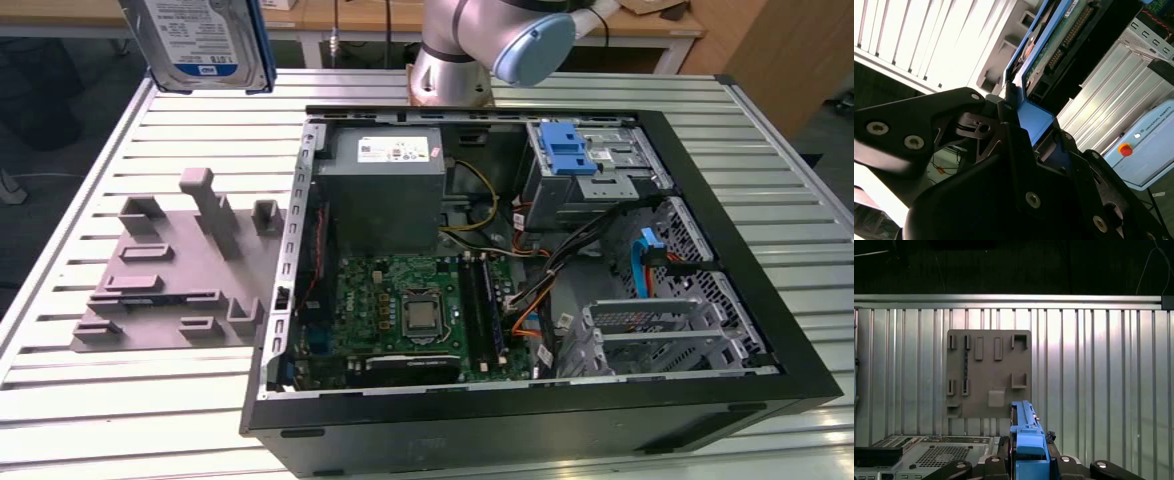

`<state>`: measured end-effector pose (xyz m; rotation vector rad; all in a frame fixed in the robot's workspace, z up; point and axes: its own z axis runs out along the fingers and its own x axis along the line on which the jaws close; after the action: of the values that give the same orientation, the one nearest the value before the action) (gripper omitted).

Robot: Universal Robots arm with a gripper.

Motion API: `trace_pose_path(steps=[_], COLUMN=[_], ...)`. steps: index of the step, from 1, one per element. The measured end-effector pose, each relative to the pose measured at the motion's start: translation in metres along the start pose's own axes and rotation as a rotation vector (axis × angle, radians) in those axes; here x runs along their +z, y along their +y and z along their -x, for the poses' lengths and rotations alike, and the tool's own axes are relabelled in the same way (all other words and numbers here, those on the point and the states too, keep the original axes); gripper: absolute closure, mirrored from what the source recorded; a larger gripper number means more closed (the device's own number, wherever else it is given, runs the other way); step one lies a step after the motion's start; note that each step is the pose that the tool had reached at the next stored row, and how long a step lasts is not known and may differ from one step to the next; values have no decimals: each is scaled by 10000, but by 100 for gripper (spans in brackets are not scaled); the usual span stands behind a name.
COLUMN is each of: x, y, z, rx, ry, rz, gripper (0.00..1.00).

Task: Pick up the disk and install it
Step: 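Pick up the disk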

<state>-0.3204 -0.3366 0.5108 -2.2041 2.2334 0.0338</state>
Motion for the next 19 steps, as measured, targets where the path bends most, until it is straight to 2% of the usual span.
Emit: trace_pose_path(steps=[19], x=[-1], y=[-137], z=[2], rx=[0], ry=[0], rz=[0], gripper=[64])
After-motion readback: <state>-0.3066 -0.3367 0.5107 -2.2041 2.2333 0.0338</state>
